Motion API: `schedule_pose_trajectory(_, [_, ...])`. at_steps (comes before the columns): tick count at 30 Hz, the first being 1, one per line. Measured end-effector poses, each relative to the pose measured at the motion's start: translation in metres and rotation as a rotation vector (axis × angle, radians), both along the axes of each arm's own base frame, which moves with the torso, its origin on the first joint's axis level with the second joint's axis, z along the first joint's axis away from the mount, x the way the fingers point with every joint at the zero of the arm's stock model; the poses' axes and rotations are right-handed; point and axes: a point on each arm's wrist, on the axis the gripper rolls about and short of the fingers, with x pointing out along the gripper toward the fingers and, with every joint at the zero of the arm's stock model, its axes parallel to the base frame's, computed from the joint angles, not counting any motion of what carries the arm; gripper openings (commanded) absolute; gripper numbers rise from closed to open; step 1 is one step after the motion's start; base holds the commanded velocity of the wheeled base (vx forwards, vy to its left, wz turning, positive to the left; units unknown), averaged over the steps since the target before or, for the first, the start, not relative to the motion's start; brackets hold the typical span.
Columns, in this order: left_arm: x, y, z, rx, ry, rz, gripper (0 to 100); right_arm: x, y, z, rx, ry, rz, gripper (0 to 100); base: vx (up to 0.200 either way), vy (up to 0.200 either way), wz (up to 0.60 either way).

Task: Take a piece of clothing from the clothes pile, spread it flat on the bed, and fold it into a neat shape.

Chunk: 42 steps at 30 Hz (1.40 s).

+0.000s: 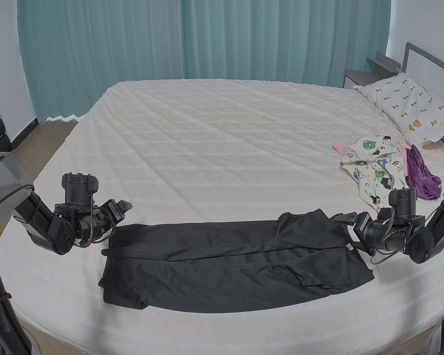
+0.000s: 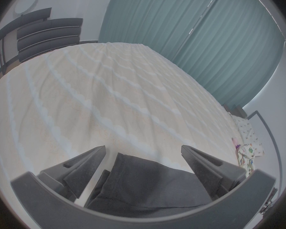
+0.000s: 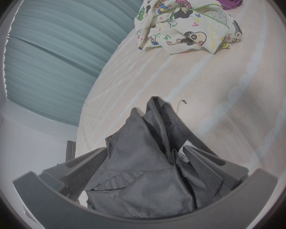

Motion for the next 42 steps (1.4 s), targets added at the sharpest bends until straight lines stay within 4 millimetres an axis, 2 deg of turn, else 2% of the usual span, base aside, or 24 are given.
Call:
schedule_pose_trajectory(6, [0.008,0.001,-0.016,0.026,0.036,-0.012,100,0.000,0.000,-0.002,0.001,0.009,0.000,100,0.000,0.000,0.00])
schedule_pose_trajectory(7, [0.009,0.002,-0.018,0.026,0.040,-0.011,0,0.000,0.000,-0.003,0.001,0.010,0.000,100,0.000,0.000,0.00])
schedule_pose_trajectory(18, [0.009,0.005,-0.029,0.027,0.073,0.005,0,0.000,0.000,-0.004,0.000,0.015,-0.001,100,0.000,0.000,0.00])
schedule_pose_trajectory(27, [0.012,0.024,-0.025,-0.020,0.052,0.104,0,-0.001,0.000,-0.004,0.000,0.016,0.000,100,0.000,0.000,0.00])
schedule_pose_trajectory(36, [0.013,0.030,-0.021,-0.042,0.028,0.133,0,-0.003,0.001,-0.004,0.000,0.020,0.002,100,0.000,0.000,0.00])
schedule_pose_trajectory(37, [0.013,0.030,-0.021,-0.043,0.024,0.132,100,-0.003,0.001,-0.004,0.000,0.021,0.002,100,0.000,0.000,0.00])
schedule_pose_trajectory(42, [0.015,0.029,-0.020,-0.044,0.019,0.130,100,-0.004,0.001,-0.005,-0.001,0.023,0.001,100,0.000,0.000,0.00])
